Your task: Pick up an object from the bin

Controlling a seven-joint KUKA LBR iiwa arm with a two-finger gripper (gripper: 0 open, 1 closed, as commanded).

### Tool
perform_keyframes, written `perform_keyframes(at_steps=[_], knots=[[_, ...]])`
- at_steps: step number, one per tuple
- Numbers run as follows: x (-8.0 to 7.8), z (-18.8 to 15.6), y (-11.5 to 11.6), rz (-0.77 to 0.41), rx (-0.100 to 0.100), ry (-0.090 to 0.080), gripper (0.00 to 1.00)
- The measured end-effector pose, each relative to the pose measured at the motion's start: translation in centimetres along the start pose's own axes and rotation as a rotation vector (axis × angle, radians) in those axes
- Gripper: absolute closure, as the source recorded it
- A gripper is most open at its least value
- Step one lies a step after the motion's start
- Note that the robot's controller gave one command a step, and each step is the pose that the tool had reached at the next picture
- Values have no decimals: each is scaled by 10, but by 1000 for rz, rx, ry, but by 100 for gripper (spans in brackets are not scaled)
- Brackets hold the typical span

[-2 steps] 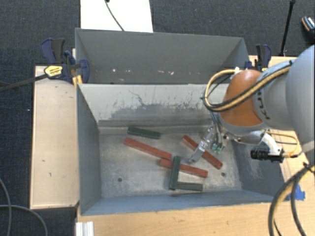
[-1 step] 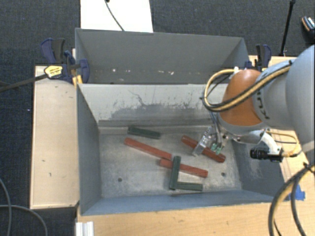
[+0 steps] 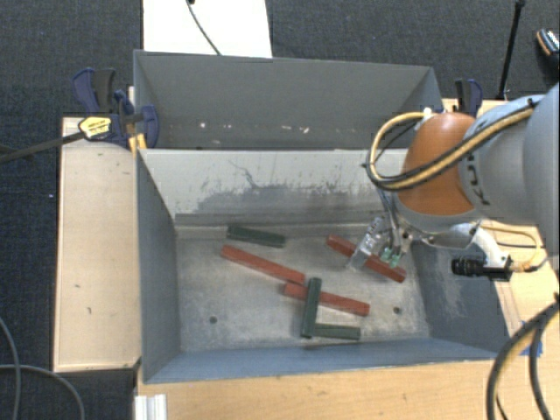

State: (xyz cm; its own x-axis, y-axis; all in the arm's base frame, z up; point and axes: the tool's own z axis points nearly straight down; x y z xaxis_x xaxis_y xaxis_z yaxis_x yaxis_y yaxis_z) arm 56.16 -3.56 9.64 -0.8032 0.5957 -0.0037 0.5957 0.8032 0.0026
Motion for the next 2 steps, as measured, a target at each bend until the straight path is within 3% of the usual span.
perform_keyframes(at_steps=[1,2], knots=[[-1,-16,1,-6,0,-1,100],[-2,-64,2,-13,-2,-2,100]])
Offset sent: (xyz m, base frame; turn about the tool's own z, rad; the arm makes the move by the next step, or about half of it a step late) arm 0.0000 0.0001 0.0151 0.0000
